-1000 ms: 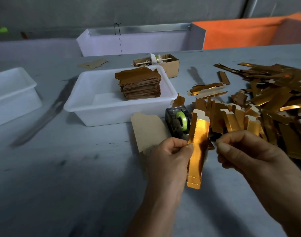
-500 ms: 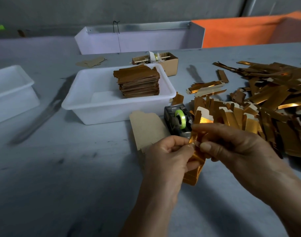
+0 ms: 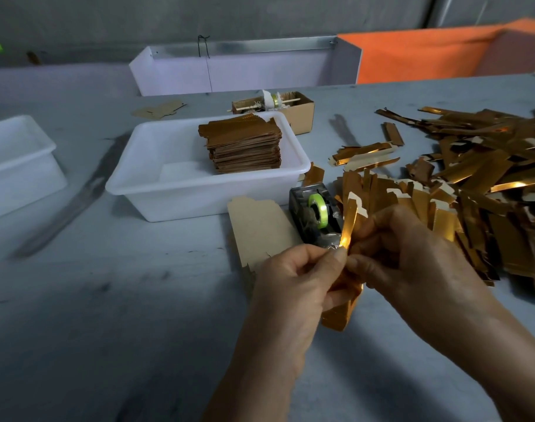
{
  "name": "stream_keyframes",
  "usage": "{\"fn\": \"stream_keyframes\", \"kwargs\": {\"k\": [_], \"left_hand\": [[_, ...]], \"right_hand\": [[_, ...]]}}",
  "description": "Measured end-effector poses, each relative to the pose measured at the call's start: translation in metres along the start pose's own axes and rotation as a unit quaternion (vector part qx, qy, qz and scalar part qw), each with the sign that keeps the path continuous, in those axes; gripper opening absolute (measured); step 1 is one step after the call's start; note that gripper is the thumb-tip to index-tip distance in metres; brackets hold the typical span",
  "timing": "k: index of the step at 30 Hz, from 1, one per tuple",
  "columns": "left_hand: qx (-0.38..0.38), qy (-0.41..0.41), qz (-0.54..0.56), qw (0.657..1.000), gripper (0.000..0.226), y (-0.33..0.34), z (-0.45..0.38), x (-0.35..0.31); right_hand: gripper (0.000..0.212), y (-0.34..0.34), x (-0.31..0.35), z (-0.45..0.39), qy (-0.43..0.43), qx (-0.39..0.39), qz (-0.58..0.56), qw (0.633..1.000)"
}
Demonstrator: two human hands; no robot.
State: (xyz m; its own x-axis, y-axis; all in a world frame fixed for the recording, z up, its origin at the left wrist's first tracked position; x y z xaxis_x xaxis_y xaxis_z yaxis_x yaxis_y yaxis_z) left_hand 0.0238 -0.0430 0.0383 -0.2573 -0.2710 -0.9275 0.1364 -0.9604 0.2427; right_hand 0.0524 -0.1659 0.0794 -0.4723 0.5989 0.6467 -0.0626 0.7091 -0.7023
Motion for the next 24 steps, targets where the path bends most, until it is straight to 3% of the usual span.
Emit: {"fn": "stream_keyframes", "kwargs": {"k": [7,11,17,24], "left_hand": [[-0.071,0.056,-0.083,0.992,0.017,-0.003,0.003,0.001],[-0.143,0.126,-0.151,0.97,0.02,0.002,0.01,-0.001],[-0.192,0.222,-0.201,0.935,0.018,0.011,0.02,-0.004],[-0.196,0.193,-0.158,0.948,0.021,0.012,0.022,0.006]], "right_hand": [[0.031,0.002,0.006,0.0,0.007,0.003,0.039,0.999],[0.033,-0.001,0.011,0.001,0.004,0.003,0.059,0.998],[0.033,-0.005,0.017,0.004,-0.002,0.007,0.103,0.995],[0.042,-0.005,0.014,0.002,0.025,0.016,0.14,0.99]]}}
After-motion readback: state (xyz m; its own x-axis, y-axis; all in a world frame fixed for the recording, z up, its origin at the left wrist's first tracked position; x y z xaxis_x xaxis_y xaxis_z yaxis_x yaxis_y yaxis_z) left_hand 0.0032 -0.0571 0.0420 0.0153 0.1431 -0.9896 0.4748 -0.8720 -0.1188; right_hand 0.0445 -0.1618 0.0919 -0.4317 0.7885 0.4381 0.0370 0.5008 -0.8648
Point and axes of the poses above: each hand's wrist, its own z-axis away from the middle knuckle, its own y-axis out of the palm, x = y × z, the point moved 4 cm from there along -z, towards the middle knuckle, and after that the axes turned 7 degrees about -y, right-handed, at the moved point
